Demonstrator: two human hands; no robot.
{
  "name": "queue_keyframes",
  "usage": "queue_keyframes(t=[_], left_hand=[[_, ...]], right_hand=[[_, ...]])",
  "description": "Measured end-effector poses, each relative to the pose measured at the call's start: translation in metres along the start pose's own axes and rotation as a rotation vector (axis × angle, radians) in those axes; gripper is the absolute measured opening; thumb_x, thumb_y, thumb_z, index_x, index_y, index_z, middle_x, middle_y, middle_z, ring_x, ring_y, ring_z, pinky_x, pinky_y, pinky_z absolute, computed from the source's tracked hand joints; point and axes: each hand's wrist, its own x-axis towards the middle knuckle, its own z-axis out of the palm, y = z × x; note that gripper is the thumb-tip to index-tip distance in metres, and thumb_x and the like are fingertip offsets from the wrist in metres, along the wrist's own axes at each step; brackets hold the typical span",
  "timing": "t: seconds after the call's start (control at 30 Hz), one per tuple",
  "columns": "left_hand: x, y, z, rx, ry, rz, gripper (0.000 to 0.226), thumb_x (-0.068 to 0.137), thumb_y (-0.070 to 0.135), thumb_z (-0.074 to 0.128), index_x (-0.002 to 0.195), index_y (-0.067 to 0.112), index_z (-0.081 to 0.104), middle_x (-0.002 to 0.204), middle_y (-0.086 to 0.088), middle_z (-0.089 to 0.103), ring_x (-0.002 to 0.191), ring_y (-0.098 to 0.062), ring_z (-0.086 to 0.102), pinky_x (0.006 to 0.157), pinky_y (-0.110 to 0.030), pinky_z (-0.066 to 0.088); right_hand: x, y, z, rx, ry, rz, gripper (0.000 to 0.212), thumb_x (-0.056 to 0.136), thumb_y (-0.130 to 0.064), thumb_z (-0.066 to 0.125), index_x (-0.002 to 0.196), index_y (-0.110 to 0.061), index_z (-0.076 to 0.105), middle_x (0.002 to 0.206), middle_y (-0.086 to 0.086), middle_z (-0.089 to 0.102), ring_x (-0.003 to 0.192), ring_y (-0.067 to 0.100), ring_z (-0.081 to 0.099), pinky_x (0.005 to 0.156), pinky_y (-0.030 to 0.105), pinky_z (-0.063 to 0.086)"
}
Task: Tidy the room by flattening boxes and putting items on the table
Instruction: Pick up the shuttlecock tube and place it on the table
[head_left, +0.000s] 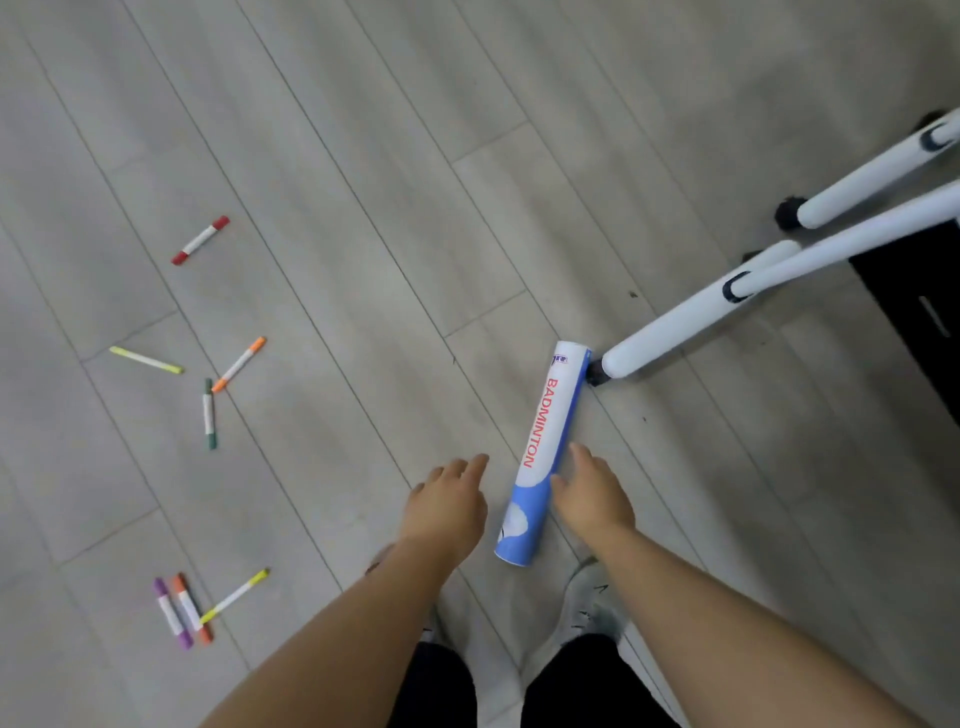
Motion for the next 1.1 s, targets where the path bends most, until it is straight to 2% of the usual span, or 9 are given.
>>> queue_keyframes(t=[0.2, 0.33, 0.43, 0.53, 0.63, 0.7, 0.8, 1.0, 1.1], left_hand=[[0.053, -0.023, 0.093, -0.083, -0.081, -0.012, 0.059, 0.099, 0.031, 0.042, 0.153, 0.033, 0.019, 0.151, 0.004, 0.038, 0.130, -0.024, 0.043, 0.104, -0.038, 0.040], [0.081, -0.033, 0.136, -0.166, -0.171, -0.019, 0.063, 0.099, 0.033, 0.044, 0.155, 0.031, 0.017, 0.155, 0.003, 0.036, 0.133, -0.026, 0.044, 0.105, -0.038, 0.041], [0.094, -0.039, 0.160, -0.214, -0.221, -0.018, 0.057, 0.098, 0.035, 0.041, 0.152, 0.036, 0.022, 0.151, 0.002, 0.042, 0.126, -0.028, 0.050, 0.103, -0.040, 0.044], [0.093, -0.046, 0.167, -0.253, -0.221, -0.001, 0.056, 0.100, 0.031, 0.041, 0.152, 0.032, 0.024, 0.151, -0.001, 0.042, 0.127, -0.027, 0.049, 0.104, -0.037, 0.041], [0.080, -0.052, 0.156, -0.382, -0.135, -0.090, 0.053, 0.103, 0.030, 0.040, 0.154, 0.028, 0.026, 0.153, -0.001, 0.041, 0.133, -0.024, 0.045, 0.109, -0.034, 0.037], [0.062, -0.052, 0.134, -0.471, -0.045, -0.151, 0.051, 0.103, 0.031, 0.042, 0.152, 0.030, 0.029, 0.150, 0.001, 0.045, 0.128, -0.020, 0.050, 0.108, -0.036, 0.040], [0.022, -0.039, 0.071, -0.631, 0.087, -0.166, 0.051, 0.101, 0.033, 0.050, 0.149, 0.030, 0.035, 0.141, 0.006, 0.054, 0.117, -0.012, 0.057, 0.099, -0.028, 0.045], [-0.110, 0.045, -0.161, -0.948, 0.285, -0.069, 0.065, 0.090, 0.039, 0.068, 0.146, 0.041, 0.035, 0.123, 0.021, 0.059, 0.104, 0.002, 0.062, 0.070, -0.010, 0.049], [-0.207, 0.092, -0.276, -0.974, 0.329, 0.009, 0.067, 0.081, 0.042, 0.077, 0.137, 0.046, 0.040, 0.113, 0.018, 0.063, 0.103, -0.003, 0.064, 0.078, -0.017, 0.054]], right_hand=[[0.070, 0.030, 0.078, 0.103, -0.031, 0.087, 0.068, 0.091, -0.038, 0.061, 0.149, -0.018, 0.029, 0.141, 0.010, 0.048, 0.125, 0.029, 0.050, 0.096, 0.038, 0.045], [0.103, 0.039, 0.114, 0.222, 0.000, 0.163, 0.071, 0.083, -0.041, 0.071, 0.139, -0.013, 0.039, 0.132, 0.014, 0.057, 0.118, 0.034, 0.056, 0.096, 0.042, 0.049], [0.119, 0.038, 0.129, 0.319, 0.050, 0.191, 0.071, 0.074, -0.044, 0.078, 0.129, -0.011, 0.045, 0.126, 0.014, 0.061, 0.112, 0.034, 0.060, 0.091, 0.038, 0.049], [0.127, 0.029, 0.135, 0.374, 0.056, 0.218, 0.072, 0.072, -0.039, 0.081, 0.126, -0.010, 0.044, 0.127, 0.013, 0.060, 0.112, 0.034, 0.060, 0.091, 0.037, 0.048], [0.116, 0.021, 0.128, 0.400, 0.037, 0.167, 0.070, 0.072, -0.034, 0.081, 0.126, -0.017, 0.040, 0.125, 0.005, 0.061, 0.107, 0.029, 0.062, 0.088, 0.036, 0.051], [0.093, 0.010, 0.112, 0.397, 0.010, 0.089, 0.069, 0.073, -0.032, 0.081, 0.126, -0.022, 0.038, 0.120, -0.004, 0.060, 0.102, 0.024, 0.063, 0.082, 0.032, 0.051], [0.036, -0.020, 0.071, 0.406, -0.033, -0.044, 0.071, 0.073, -0.029, 0.083, 0.127, -0.026, 0.037, 0.109, -0.011, 0.055, 0.097, 0.017, 0.061, 0.078, 0.028, 0.049], [-0.144, -0.105, -0.080, 0.521, -0.130, -0.282, 0.064, 0.075, -0.029, 0.082, 0.122, -0.037, 0.039, 0.101, -0.021, 0.058, 0.089, -0.001, 0.061, 0.075, 0.021, 0.051], [-0.259, -0.134, -0.164, 0.562, -0.098, -0.358, 0.063, 0.073, -0.026, 0.082, 0.119, -0.040, 0.040, 0.103, -0.019, 0.059, 0.090, -0.003, 0.060, 0.074, 0.018, 0.050]])
